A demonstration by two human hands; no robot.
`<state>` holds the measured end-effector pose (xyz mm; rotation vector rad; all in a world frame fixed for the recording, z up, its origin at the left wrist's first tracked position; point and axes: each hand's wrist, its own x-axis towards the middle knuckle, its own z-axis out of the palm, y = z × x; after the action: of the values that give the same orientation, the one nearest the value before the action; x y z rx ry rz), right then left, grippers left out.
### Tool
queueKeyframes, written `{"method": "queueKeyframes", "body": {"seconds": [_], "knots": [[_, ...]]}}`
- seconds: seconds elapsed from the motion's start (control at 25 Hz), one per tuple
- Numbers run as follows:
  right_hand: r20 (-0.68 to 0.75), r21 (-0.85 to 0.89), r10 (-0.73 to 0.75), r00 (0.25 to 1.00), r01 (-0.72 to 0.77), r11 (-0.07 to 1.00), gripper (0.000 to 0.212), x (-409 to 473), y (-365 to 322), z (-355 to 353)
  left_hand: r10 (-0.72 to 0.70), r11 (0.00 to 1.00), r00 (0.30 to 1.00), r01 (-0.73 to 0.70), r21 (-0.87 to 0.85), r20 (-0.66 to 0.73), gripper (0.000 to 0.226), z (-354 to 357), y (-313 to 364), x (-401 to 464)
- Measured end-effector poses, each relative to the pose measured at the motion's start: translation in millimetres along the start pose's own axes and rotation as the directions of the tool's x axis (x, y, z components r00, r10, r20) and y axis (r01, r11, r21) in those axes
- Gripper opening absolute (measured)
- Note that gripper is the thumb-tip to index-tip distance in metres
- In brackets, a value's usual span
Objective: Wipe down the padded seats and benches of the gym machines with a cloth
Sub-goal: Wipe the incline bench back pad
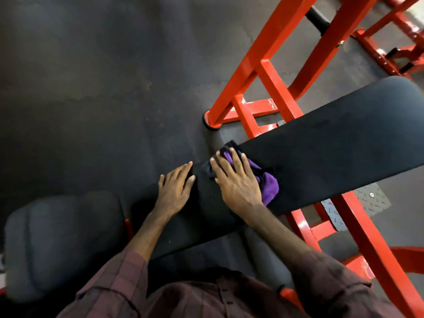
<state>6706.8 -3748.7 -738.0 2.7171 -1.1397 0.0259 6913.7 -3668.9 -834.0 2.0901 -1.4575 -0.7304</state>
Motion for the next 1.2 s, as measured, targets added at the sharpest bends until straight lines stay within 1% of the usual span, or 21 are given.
{"method": "queueKeyframes", "body": {"seconds": [0.08,0.12,0.2,0.28,0.32,0.36,0.4,0.48,0.56,0.6,0.72,0.76,0.8,0.84,0.92,0.96,1.0,1.04,1.12,1.16,1.2], "knots": [[-0.013,-0.028,-0.18,0.984,0.179,0.983,0.054,-37.9,11.6,-3.8,-0.009,1.0,1.0,0.008,-0.009,-0.004,0.058,0.9,-6.8,-2.7],[-0.027,-0.023,-0.209,0.978,0.208,0.978,0.054,-47.5,21.8,-9.5,-0.007,1.0,1.0,0.007,0.0,-0.004,0.058,1.2,-9.7,-3.8],[-0.034,-0.022,-0.131,0.991,0.13,0.991,0.055,-33.5,33.1,-14.8,-0.001,1.0,1.0,0.002,0.015,-0.016,0.06,1.0,-15.3,-6.9],[-0.018,-0.011,0.05,0.999,-0.05,0.999,0.056,4.2,20.7,-15.2,0.015,0.999,1.0,-0.015,0.03,-0.011,0.06,1.5,-17.0,-7.7],[0.015,-0.01,0.091,0.996,-0.091,0.996,0.057,18.7,6.8,-13.7,0.019,0.999,1.0,-0.018,0.032,-0.013,0.059,1.6,-17.5,-7.8],[0.048,0.001,0.072,0.996,-0.072,0.997,0.057,22.5,-6.1,-10.5,0.019,0.999,1.0,-0.019,0.029,-0.022,0.058,1.7,-17.8,-8.7],[0.07,-0.004,0.0,0.998,0.0,1.0,0.058,15.8,-13.2,-4.9,0.021,0.999,0.999,-0.02,0.027,-0.035,0.058,1.9,-18.6,-9.4],[0.075,-0.036,-0.214,0.974,0.217,0.976,0.056,-19.7,-8.7,-1.7,0.019,1.0,0.998,-0.018,0.022,-0.056,0.059,3.7,-21.8,-10.7],[0.061,-0.032,-0.303,0.951,0.305,0.952,0.055,-44.2,10.1,-11.9,0.006,1.0,0.998,-0.006,0.004,-0.061,0.06,4.1,-27.0,-12.7],[0.048,-0.033,-0.279,0.959,0.281,0.959,0.055,-40.4,16.6,-14.4,-0.003,1.0,0.998,0.003,0.0,-0.07,0.06,3.7,-29.9,-14.2],[0.034,-0.019,0.001,0.999,-0.001,1.0,0.057,5.3,-4.8,-11.6,-0.027,1.0,0.997,0.027,-0.004,-0.077,0.059,1.1,-39.6,-17.4],[0.06,-0.021,0.041,0.997,-0.04,0.999,0.058,15.4,-21.1,-8.2,-0.036,0.999,0.996,0.036,-0.005,-0.082,0.06,0.8,-43.0,-18.3],[0.093,-0.011,0.004,0.996,-0.003,1.0,0.058,15.3,-33.5,-3.4,-0.048,0.999,0.995,0.047,-0.005,-0.091,0.06,0.6,-45.8,-20.0],[0.108,-0.012,-0.099,0.989,0.101,0.995,0.058,4.6,-38.4,3.4,-0.062,0.998,0.993,0.062,-0.006,-0.101,0.06,1.1,-48.8,-22.4],[0.123,-0.026,-0.316,0.941,0.321,0.947,0.057,-31.0,-25.2,2.4,-0.09,0.996,0.988,0.089,-0.015,-0.124,0.061,1.3,-54.1,-24.8],[0.121,-0.024,-0.352,0.928,0.358,0.934,0.057,-44.7,-13.8,-5.2,-0.103,0.995,0.986,0.1,-0.026,-0.134,0.062,1.1,-56.1,-26.2],[0.104,-0.024,-0.344,0.933,0.348,0.937,0.056,-48.4,-5.3,-10.3,-0.109,0.994,0.983,0.105,-0.033,-0.148,0.063,1.3,-58.2,-27.5],[0.092,-0.032,-0.287,0.954,0.291,0.956,0.056,-42.9,-2.6,-11.8,-0.112,0.994,0.98,0.108,-0.037,-0.166,0.063,1.8,-59.9,-28.8],[0.072,-0.023,-0.101,0.992,0.103,0.994,0.057,-13.9,-19.8,-8.0,-0.104,0.994,0.977,0.099,-0.034,-0.185,0.061,2.3,-60.2,-29.2],[0.089,-0.017,-0.045,0.995,0.047,0.999,0.058,1.6,-35.8,-5.4,-0.104,0.994,0.976,0.1,-0.034,-0.19,0.061,2.8,-60.3,-29.2],[0.121,-0.013,-0.055,0.991,0.057,0.998,0.058,8.9,-49.0,-1.8,-0.106,0.994,0.975,0.102,-0.031,-0.196,0.06,3.1,-59.5,-29.9]]}}
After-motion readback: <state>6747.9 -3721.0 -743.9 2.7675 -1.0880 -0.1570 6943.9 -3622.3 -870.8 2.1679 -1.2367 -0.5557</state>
